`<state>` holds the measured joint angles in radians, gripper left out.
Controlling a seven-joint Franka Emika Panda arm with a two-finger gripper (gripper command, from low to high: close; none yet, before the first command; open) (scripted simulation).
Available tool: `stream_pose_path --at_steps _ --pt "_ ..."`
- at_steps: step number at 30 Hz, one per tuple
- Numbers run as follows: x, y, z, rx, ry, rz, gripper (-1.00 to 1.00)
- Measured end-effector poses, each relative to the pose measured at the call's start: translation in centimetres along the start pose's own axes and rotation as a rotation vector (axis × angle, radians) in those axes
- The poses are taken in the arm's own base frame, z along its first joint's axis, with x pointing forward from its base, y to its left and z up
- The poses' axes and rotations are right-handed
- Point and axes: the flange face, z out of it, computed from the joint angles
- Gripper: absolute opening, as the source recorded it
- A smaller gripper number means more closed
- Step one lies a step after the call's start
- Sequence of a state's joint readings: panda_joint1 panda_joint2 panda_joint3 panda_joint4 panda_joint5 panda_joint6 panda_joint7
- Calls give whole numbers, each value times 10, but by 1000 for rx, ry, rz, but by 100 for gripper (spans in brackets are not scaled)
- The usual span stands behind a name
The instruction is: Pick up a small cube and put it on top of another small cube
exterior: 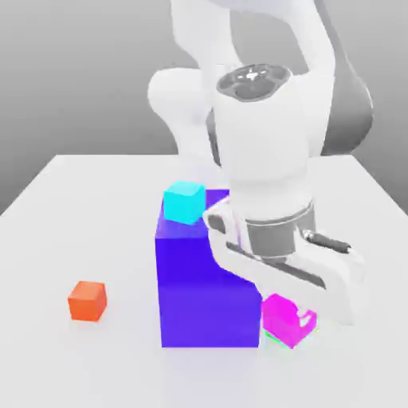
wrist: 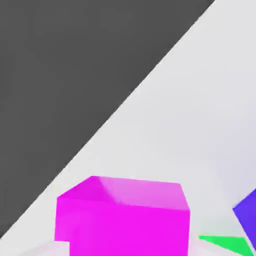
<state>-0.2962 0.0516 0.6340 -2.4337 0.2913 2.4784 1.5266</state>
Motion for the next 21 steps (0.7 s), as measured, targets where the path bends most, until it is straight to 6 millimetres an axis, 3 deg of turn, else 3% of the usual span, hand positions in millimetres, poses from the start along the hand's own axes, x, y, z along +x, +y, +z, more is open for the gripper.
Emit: stream_pose_path --at_steps 2,5,8,17,21 --pt "-33 24 14 -24 25 -26 -100" --pt "-44 50 30 -31 72 58 -100" --pt "-25 65 35 -13 116 222 -100" --pt "1 108 44 71 191 619 -100" --pt "13 109 53 94 197 704 -100"
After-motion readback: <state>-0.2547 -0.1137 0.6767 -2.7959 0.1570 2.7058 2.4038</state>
